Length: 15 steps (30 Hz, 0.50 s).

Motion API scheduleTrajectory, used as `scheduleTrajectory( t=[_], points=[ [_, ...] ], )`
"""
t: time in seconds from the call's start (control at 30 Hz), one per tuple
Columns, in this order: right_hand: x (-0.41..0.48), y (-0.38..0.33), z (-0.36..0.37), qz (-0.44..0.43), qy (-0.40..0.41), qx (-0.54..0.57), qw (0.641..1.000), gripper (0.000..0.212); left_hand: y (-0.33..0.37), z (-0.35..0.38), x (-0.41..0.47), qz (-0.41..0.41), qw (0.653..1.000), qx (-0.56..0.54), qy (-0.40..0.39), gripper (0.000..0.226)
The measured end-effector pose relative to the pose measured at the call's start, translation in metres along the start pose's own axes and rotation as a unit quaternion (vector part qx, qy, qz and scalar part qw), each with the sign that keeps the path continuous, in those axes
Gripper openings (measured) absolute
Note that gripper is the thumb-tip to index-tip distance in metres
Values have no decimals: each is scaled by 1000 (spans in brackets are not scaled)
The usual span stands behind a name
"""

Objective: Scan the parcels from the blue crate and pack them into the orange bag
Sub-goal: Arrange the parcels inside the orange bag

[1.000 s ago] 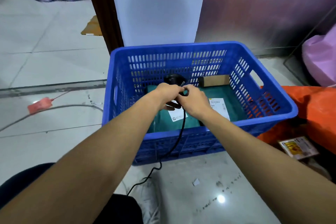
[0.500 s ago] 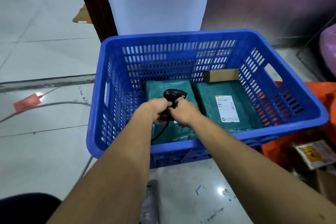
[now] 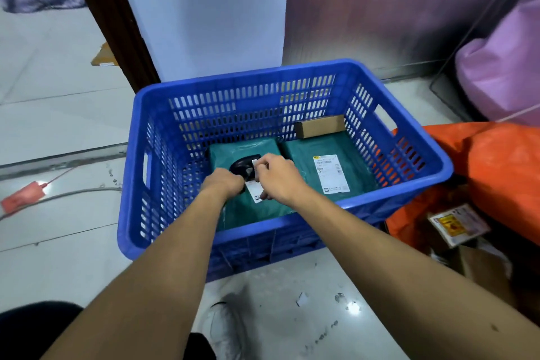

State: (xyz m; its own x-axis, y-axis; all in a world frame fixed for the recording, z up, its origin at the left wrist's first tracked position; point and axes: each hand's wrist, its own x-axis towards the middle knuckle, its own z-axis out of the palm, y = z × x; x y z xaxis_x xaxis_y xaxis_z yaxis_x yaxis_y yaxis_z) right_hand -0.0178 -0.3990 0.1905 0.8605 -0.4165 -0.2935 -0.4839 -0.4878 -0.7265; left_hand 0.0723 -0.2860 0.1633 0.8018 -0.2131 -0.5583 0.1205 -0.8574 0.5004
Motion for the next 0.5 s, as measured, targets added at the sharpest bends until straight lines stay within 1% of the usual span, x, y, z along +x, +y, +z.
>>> scheduleTrajectory(
  t=[0.03, 0.07, 0.13, 0.27, 0.33, 0.43, 0.5],
  points=[
    [-11, 2, -12, 1, 18, 18, 1000, 25, 7, 2, -11, 32, 996, 77, 24, 27],
    [-19, 3, -22, 1, 32, 36, 999, 25, 12, 3, -19, 61, 990, 123, 41, 26],
    [-37, 6, -47, 7, 47, 64, 997, 23, 24, 5, -38, 113, 982, 146, 37, 23],
    [-81, 13, -105, -4, 74, 113, 991, 20, 55, 11, -69, 180, 976, 114, 33, 33],
    [-108, 18, -137, -16, 102, 148, 984, 22, 76, 15, -95, 215, 974, 68, 9, 36],
    [-148, 28, -182, -40, 137, 173, 975, 19, 107, 24, -148, 292, 956, 5, -12, 23],
    [-181, 41, -212, -47, 149, 165, 974, 17, 121, 33, -189, 330, 943, -2, -37, 16]
  ],
)
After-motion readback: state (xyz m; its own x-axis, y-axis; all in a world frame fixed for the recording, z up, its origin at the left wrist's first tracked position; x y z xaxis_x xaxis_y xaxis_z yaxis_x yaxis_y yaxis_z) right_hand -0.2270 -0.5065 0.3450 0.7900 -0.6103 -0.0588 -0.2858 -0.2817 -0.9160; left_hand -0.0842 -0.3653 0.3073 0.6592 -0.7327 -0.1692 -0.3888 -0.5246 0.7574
